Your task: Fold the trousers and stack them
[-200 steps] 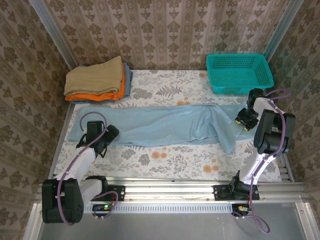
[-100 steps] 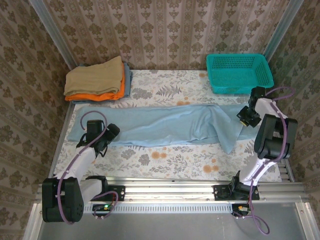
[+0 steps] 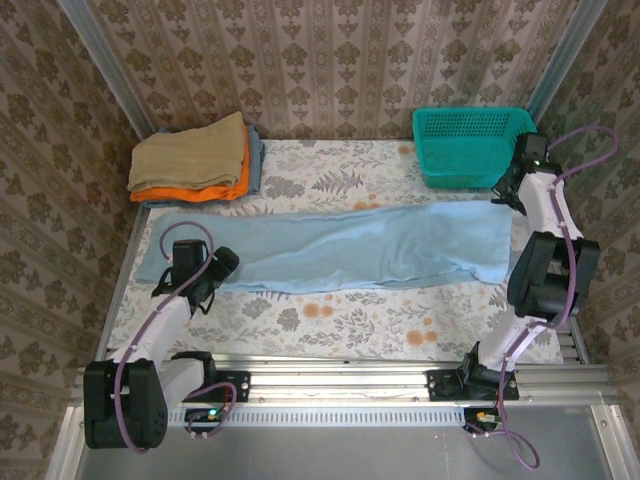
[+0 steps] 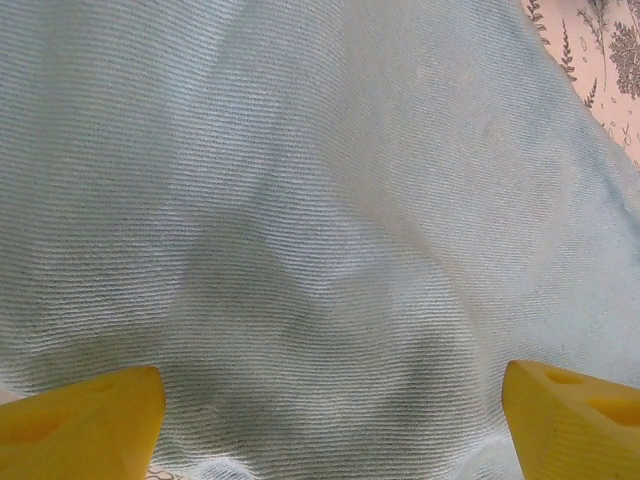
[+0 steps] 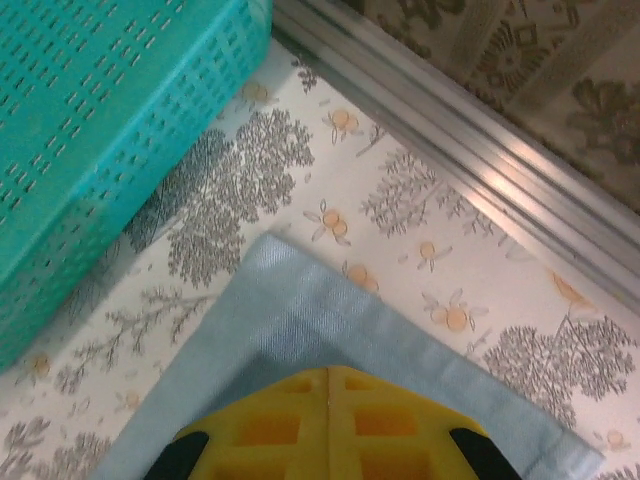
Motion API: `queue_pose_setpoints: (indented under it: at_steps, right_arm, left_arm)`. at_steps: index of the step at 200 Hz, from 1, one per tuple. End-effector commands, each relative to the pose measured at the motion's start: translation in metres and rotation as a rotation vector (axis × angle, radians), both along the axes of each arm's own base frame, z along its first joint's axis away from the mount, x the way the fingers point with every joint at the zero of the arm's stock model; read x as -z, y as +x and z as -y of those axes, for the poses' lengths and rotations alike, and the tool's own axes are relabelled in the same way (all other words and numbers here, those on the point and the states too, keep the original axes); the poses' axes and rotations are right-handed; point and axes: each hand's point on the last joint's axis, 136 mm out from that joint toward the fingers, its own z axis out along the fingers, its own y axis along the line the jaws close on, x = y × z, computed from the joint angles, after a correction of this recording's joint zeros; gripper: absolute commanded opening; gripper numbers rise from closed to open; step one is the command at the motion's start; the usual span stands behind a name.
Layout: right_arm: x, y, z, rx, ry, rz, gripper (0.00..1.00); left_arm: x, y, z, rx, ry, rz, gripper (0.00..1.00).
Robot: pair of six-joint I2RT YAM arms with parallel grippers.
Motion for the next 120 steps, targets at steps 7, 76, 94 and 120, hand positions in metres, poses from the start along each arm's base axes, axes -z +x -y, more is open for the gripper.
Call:
queue_pose_setpoints:
  at_steps: [7,76,94,120]
  right_arm:
    - [0.014,0.027,0.015,0.044,-0.074,-0.012,0.23]
    - [0.029,-0.014,-0.025,0.035,0.082,-0.009,0.48]
    - [0.05,-0.059,-0.037,0.081,0.129,-0.048,0.55]
    - [0.07,-0.12,-0.035,0.183,0.211,-0.095,0.6]
  left_arm:
    - [-0.011,0.004,0.001,0.018,0.0,0.028,0.87]
    - [-0.014,-0.003,0.001,0.025,0.002,0.037,0.89]
    - [-0.016,-0.005,0.003,0.037,0.0,0.037,0.89]
    - [-0.018,-0.008,0.005,0.051,-0.002,0.047,0.89]
